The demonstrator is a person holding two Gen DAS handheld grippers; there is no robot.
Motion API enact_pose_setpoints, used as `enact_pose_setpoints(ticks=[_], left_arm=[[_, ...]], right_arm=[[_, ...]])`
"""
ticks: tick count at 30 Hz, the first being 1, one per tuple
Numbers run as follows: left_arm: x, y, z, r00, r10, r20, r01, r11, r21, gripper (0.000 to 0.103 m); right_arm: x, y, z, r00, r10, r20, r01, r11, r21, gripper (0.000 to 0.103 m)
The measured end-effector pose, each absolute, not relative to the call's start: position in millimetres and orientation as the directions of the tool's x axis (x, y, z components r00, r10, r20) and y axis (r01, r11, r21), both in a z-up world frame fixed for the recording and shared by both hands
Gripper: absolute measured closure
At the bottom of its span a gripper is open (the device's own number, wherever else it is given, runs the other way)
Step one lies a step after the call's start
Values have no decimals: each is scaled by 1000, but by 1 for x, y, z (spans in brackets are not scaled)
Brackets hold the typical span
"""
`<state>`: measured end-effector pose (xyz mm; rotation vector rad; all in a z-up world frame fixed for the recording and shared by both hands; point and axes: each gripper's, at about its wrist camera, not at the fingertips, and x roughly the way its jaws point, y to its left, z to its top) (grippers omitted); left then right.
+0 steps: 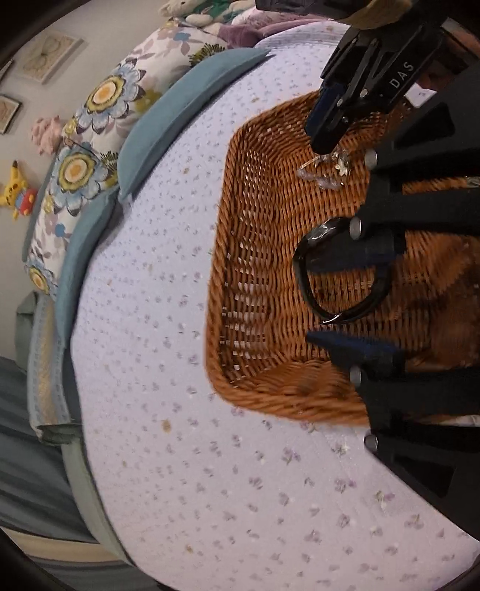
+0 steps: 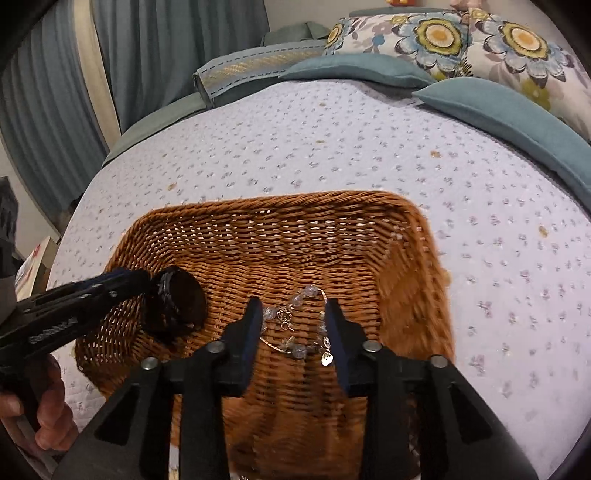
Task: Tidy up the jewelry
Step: 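Carry both items over the wicker basket and open both tools to drop them, then grasp the clear crystal bracelet with the left tool while the right tool grasps the pearl bracelet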
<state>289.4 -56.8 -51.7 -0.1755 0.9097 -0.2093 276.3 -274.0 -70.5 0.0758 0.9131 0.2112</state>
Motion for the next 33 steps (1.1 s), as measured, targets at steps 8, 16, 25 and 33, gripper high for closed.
enact_pose_setpoints(ticks=[8, 16, 25, 33], left_arm=[[226, -39, -7, 661, -341, -669, 180, 937, -299, 57], [139, -7, 21, 728, -337, -597, 172, 933, -318, 57], [79, 19, -1, 739, -295, -606, 97, 937, -337, 57], [71, 21, -30, 723, -279, -632, 72, 940, -333, 57]], right_arm=[[219, -289, -32, 645, 214, -734, -151, 977, 152, 64], [127, -295, -15, 681, 224, -698, -169, 975, 148, 64], [45, -279, -23, 679, 272, -682, -207, 962, 177, 64], [18, -260, -45, 651, 270, -709, -234, 961, 150, 64]])
